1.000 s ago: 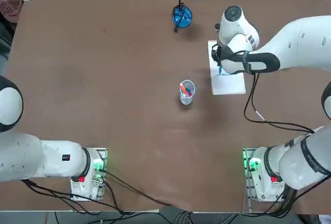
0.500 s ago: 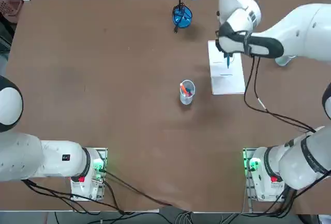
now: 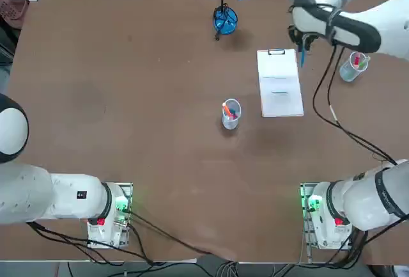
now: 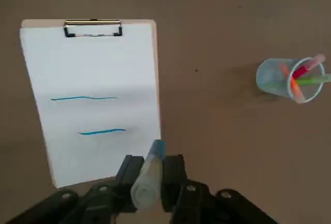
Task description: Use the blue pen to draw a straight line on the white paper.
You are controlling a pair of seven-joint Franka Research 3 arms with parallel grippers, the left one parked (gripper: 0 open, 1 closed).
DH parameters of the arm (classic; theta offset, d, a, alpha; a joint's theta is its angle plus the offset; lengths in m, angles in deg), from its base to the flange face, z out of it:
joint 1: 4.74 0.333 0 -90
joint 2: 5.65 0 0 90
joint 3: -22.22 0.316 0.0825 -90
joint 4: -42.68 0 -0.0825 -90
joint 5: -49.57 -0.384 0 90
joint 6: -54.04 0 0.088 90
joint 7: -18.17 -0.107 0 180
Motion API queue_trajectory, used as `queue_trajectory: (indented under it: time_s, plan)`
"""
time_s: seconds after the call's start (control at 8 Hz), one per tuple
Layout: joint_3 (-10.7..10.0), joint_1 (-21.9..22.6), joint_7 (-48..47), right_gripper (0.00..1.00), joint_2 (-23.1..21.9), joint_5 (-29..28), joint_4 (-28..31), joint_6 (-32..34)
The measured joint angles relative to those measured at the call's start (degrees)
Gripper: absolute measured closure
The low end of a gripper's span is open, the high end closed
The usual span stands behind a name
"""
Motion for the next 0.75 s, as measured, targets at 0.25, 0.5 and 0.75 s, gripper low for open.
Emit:
queue_trajectory:
  time_s: [0.25, 0.5, 0.75]
  plan:
    - [-0.2, -6.8, 9.9, 0.83, -0.7, 0.0, 0.0, 0.2]
    - [-0.4, -13.5, 19.8, 0.83, -0.7, -0.1, -0.8, 0.2]
    - [-0.6, -20.6, 30.3, 0.83, -0.7, -0.1, -2.0, -0.4]
